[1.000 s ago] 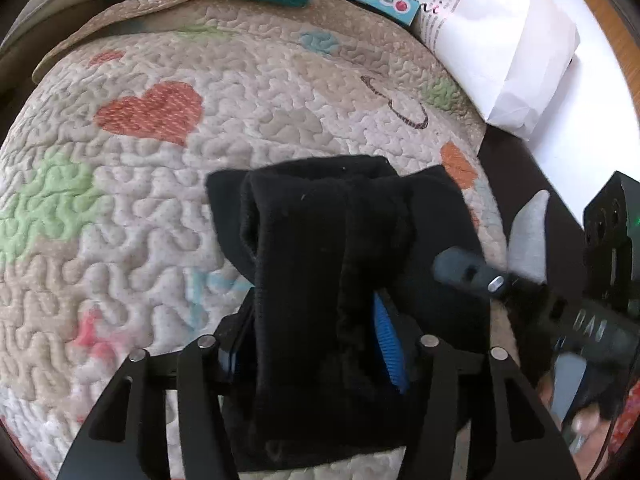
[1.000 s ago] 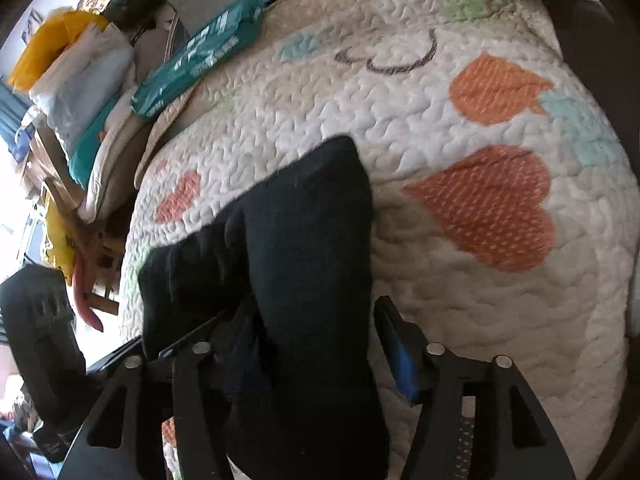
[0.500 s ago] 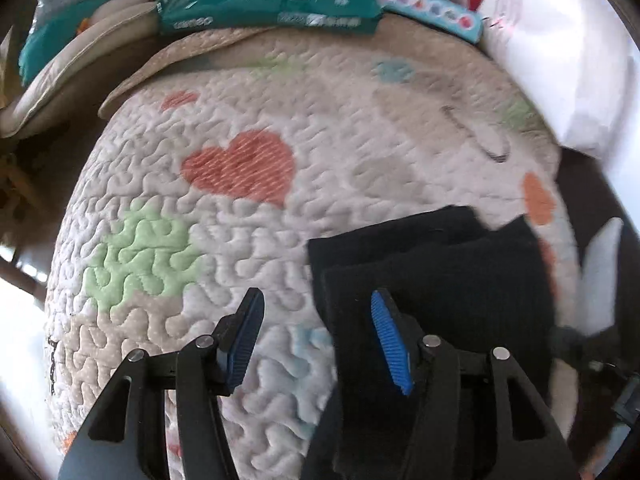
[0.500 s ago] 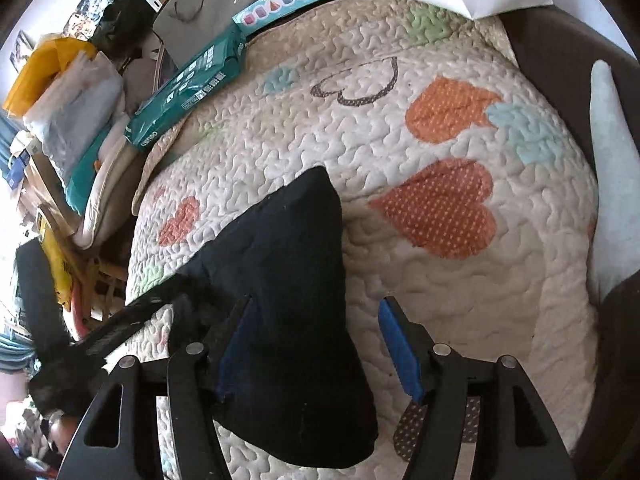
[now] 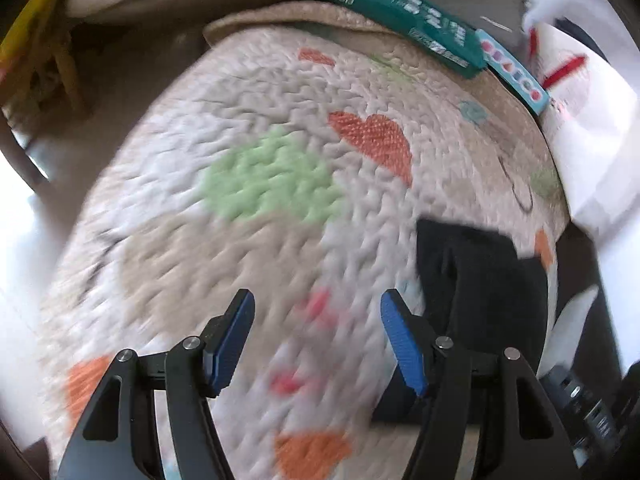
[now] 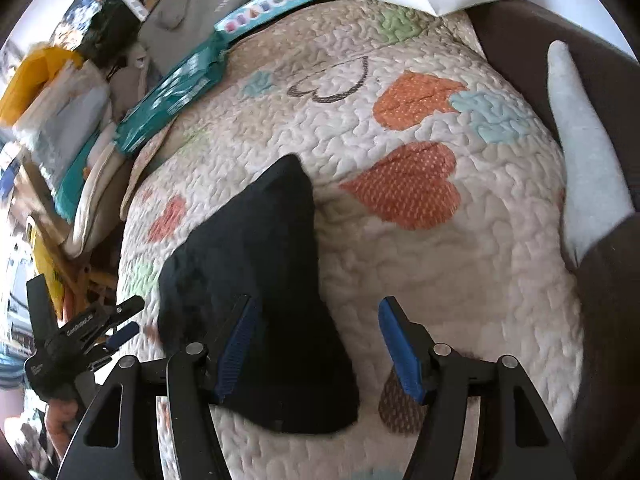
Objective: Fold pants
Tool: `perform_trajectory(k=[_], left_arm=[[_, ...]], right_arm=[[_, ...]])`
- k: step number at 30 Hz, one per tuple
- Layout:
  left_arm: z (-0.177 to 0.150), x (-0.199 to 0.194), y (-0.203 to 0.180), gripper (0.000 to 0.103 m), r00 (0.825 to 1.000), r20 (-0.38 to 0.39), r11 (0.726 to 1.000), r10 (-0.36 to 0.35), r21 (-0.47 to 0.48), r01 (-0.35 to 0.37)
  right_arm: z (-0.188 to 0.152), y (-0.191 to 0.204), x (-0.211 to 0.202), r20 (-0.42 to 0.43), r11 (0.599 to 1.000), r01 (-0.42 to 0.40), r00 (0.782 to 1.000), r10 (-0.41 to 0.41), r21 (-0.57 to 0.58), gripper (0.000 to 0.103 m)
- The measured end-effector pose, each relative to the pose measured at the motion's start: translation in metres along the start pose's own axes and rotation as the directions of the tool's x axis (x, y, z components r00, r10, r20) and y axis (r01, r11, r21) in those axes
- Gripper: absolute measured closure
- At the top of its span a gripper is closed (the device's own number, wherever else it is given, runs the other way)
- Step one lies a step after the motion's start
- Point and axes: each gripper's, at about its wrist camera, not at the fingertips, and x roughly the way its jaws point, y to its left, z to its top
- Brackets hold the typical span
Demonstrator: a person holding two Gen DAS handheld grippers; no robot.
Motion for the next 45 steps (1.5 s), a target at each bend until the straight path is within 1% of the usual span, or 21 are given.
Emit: perform_trajectory(k=[5,8,12,14,15,17,18,20,21,24,25,26,27,28,29,32,34,38,41,43,45], left_arm=[[-0.064,-0.045,-0.002,0.037,0.999,0.033,0.997,0.02,0.072,-0.023],[-0.104,-0.069,-0.018,0.037,0.993,0.1,0.989,0.056,0.127,-0.069],[-0.147,-0.113,-0.041,0.037,0.961,0.256,0.969,0.107,0.19,-0.158],[-0.16,-0.134,-0.05,0.028,0.938,0.326,0.961,0.118,0.201,-0.191],[-0.165,-0.144,-0.054,0.026,0.925,0.361,0.958,0.122,0.202,-0.205],[-0.177,-0.166,-0.061,0.019,0.885,0.448,0.952,0.125,0.197,-0.234],[-0.183,-0.179,-0.065,0.018,0.851,0.508,0.946,0.135,0.19,-0.264],[-0.193,-0.195,-0.071,0.007,0.797,0.59,0.938,0.132,0.186,-0.293],[-0.197,-0.202,-0.075,0.005,0.77,0.625,0.933,0.127,0.189,-0.307],[-0.209,-0.221,-0.087,0.0,0.692,0.712,0.91,0.124,0.197,-0.366],[-0.211,-0.225,-0.09,0.0,0.678,0.725,0.904,0.118,0.203,-0.375],[-0.213,-0.227,-0.094,0.0,0.671,0.734,0.9,0.108,0.215,-0.38],[-0.214,-0.228,-0.097,0.0,0.677,0.73,0.894,0.097,0.235,-0.382],[-0.214,-0.228,-0.1,0.0,0.689,0.72,0.892,0.083,0.255,-0.374],[-0.215,-0.227,-0.101,0.0,0.7,0.711,0.891,0.071,0.269,-0.365],[-0.215,-0.221,-0.105,0.0,0.751,0.659,0.895,0.044,0.308,-0.323],[-0.216,-0.215,-0.106,0.0,0.761,0.646,0.893,0.05,0.312,-0.324],[-0.218,-0.208,-0.105,0.0,0.77,0.636,0.89,0.056,0.318,-0.327],[-0.215,-0.202,-0.101,0.0,0.796,0.604,0.899,0.049,0.321,-0.299],[-0.211,-0.195,-0.096,0.0,0.82,0.569,0.91,0.055,0.309,-0.276],[-0.209,-0.189,-0.092,0.0,0.832,0.55,0.913,0.069,0.301,-0.275]], right_arm=[[-0.059,0.004,-0.036,0.073,0.999,0.036,0.997,-0.035,-0.018,0.03],[-0.093,0.003,-0.05,0.113,0.997,0.08,0.991,-0.077,-0.02,0.03],[-0.128,0.007,-0.07,0.176,0.99,0.131,0.977,-0.119,-0.056,0.03],[-0.132,0.014,-0.089,0.25,0.984,0.151,0.96,-0.124,-0.092,0.03],[-0.133,0.017,-0.098,0.291,0.982,0.161,0.948,-0.125,-0.102,0.03],[-0.135,0.02,-0.113,0.362,0.978,0.177,0.923,-0.127,-0.106,0.028],[-0.137,0.022,-0.123,0.408,0.976,0.195,0.902,-0.138,-0.099,0.024],[-0.144,0.024,-0.138,0.503,0.965,0.253,0.844,-0.187,-0.066,0.018],[-0.147,0.025,-0.143,0.546,0.96,0.276,0.812,-0.205,-0.049,0.013],[-0.15,0.031,-0.154,0.629,0.95,0.309,0.746,-0.221,-0.032,0.0],[-0.15,0.033,-0.154,0.642,0.945,0.324,0.732,-0.227,-0.035,0.0],[-0.15,0.034,-0.153,0.645,0.94,0.339,0.727,-0.235,-0.04,0.0],[-0.149,0.035,-0.152,0.643,0.937,0.347,0.728,-0.237,-0.048,0.0],[-0.149,0.036,-0.15,0.634,0.935,0.351,0.736,-0.237,-0.057,0.0],[-0.147,0.036,-0.147,0.615,0.934,0.351,0.751,-0.238,-0.067,0.0],[-0.148,0.038,-0.141,0.57,0.94,0.325,0.793,-0.213,-0.101,0.0],[-0.15,0.04,-0.137,0.561,0.94,0.323,0.801,-0.21,-0.11,0.0],[-0.154,0.043,-0.129,0.538,0.94,0.318,0.818,-0.204,-0.127,0.0],[-0.157,0.045,-0.122,0.514,0.94,0.313,0.834,-0.204,-0.135,0.0],[-0.158,0.047,-0.116,0.496,0.939,0.312,0.844,-0.206,-0.141,0.0],[-0.16,0.048,-0.112,0.482,0.939,0.31,0.852,-0.205,-0.149,0.0]])
